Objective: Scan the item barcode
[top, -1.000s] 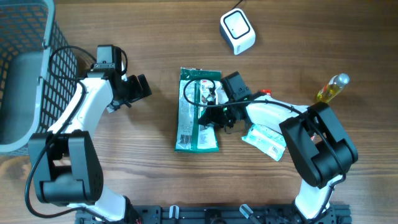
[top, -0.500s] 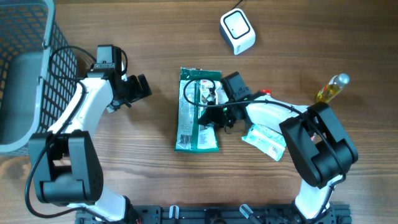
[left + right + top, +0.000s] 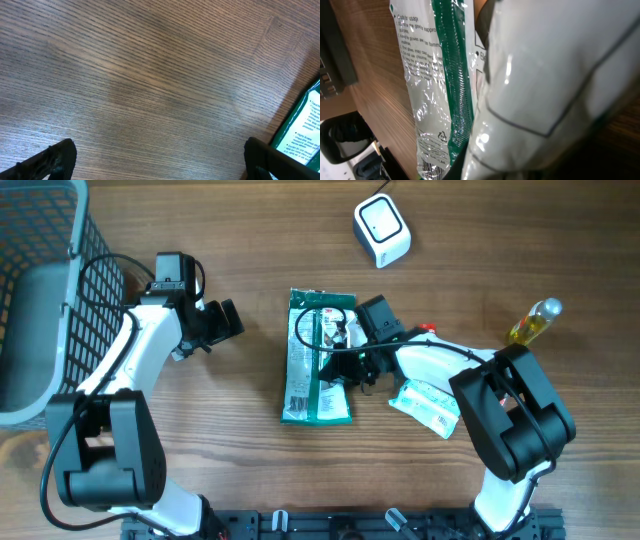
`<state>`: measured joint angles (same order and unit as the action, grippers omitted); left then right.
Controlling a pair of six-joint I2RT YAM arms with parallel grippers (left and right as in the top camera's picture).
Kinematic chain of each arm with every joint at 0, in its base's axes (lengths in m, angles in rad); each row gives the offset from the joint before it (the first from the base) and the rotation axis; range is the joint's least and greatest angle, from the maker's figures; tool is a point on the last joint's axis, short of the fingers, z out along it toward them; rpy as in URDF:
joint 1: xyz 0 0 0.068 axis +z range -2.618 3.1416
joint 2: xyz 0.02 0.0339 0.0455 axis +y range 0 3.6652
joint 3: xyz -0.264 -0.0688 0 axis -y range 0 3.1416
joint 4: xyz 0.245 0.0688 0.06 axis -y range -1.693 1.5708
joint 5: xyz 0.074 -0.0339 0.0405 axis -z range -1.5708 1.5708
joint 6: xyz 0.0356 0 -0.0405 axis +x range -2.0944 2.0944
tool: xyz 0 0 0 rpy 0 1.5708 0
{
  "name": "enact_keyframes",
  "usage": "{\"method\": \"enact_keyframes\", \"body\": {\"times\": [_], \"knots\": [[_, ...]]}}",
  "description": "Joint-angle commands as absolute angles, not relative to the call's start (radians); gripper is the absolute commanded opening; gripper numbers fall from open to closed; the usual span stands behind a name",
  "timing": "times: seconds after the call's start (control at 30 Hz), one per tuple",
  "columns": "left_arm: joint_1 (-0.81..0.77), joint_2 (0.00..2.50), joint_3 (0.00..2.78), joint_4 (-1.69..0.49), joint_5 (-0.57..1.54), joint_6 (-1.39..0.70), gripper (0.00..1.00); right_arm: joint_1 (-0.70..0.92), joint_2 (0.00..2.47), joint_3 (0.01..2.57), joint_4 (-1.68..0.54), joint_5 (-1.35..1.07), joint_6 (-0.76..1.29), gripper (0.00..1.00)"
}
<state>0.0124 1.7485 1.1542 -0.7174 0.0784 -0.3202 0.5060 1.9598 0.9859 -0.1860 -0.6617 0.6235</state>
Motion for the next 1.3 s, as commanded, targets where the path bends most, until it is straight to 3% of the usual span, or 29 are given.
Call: {"method": "enact_keyframes", "body": {"times": [0.0,1.03,1.27], "knots": [[0.017,1.744,1.163,-0.715,0.066,-0.322,1.00,0.513,1.990,0.966,-0.195,-0.622,0.601,0.04],[0.017,1.744,1.163,-0.715,0.066,-0.322,1.00,0.513,1.985,0.967,-0.200,-0.622,0.586,0.04],[0.017,1.744,1.163,-0.715,0.066,-0.322,1.00,0.513,1.706,1.002,-0.416,-0.455,0.439,0.04]]}}
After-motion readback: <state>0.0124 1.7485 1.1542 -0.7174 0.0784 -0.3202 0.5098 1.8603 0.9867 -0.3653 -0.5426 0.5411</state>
